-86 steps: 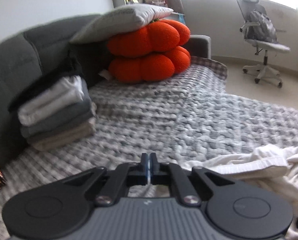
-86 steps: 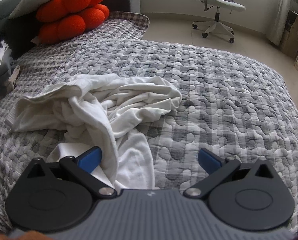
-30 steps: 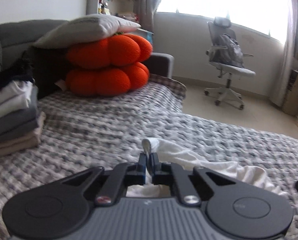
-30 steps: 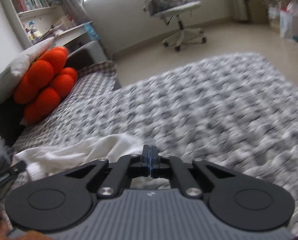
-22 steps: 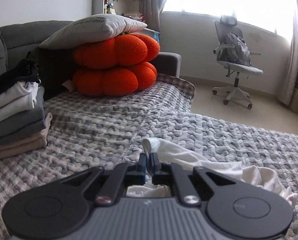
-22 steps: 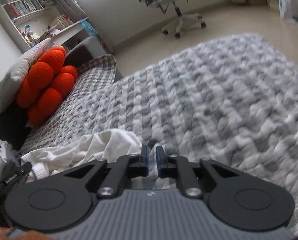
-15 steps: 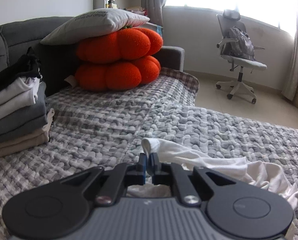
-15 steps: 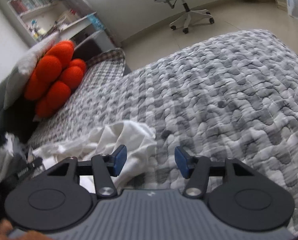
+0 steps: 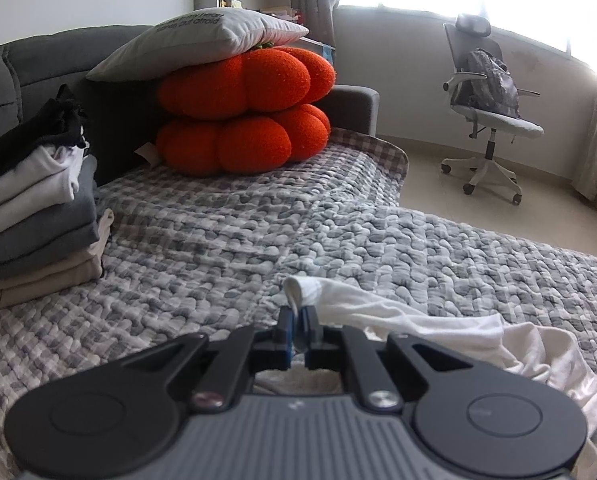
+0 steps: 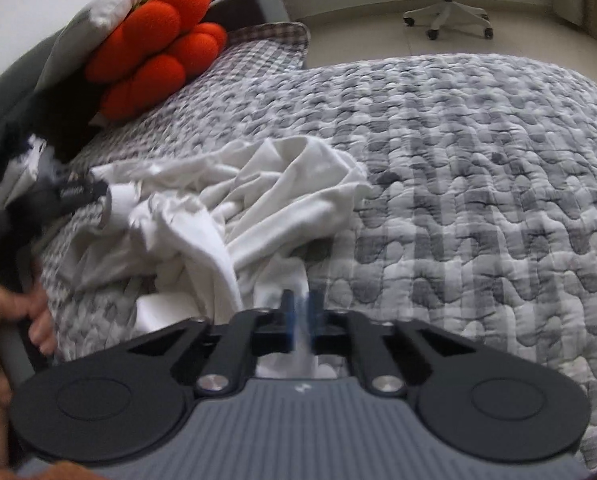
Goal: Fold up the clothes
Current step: 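Hold the garment with both tools and stretch it out over the bed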
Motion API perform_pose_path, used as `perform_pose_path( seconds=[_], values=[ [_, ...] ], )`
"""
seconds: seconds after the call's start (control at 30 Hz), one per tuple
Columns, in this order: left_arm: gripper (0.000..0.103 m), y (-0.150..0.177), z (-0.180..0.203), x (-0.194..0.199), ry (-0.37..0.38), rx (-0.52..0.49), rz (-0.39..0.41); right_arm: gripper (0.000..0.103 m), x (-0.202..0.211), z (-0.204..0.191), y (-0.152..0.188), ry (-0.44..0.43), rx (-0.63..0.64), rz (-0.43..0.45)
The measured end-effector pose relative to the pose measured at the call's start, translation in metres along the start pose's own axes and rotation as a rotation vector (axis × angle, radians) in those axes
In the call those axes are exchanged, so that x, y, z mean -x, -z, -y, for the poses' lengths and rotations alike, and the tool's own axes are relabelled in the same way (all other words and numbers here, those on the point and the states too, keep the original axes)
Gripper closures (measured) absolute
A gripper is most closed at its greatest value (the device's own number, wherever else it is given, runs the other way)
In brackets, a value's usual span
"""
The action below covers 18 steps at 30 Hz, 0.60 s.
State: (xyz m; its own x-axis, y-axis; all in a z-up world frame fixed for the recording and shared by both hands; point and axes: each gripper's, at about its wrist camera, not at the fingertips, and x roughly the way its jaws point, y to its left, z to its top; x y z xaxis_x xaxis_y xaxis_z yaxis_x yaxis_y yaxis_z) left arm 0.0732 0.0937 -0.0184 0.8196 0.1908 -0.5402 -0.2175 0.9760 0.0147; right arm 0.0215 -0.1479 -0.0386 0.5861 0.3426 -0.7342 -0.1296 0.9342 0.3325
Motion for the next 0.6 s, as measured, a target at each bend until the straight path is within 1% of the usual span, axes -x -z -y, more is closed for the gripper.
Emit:
perform_pose_path(
  seconds=[0.07, 0.17, 0.27, 0.53, 0.6],
  values=[
    [0.098, 0.000, -0.001, 0.000, -0.005, 0.003, 0.002, 0.103, 0.003, -0.001, 0.002, 0.014, 0.012, 0.013],
    [0.098, 0.000, -0.002, 0.000, -0.011, 0.006, 0.006, 0.103, 0.015, 0.001, 0.001, 0.072, 0.027, 0.078],
    [0.098, 0.000, -0.003, 0.001, -0.011, 0.011, 0.007, 0.103, 0.026, 0.016, -0.001, 0.104, -0.010, 0.120],
    [0.098, 0.002, -0.004, 0.005, -0.009, 0.017, 0.013, 0.103, 0.044, 0.053, -0.011, 0.289, -0.046, 0.215],
    [0.098, 0.002, -0.006, 0.007, -0.006, 0.019, 0.018, 0.103, 0.046, 0.060, -0.016, 0.358, -0.039, 0.249]
  ],
)
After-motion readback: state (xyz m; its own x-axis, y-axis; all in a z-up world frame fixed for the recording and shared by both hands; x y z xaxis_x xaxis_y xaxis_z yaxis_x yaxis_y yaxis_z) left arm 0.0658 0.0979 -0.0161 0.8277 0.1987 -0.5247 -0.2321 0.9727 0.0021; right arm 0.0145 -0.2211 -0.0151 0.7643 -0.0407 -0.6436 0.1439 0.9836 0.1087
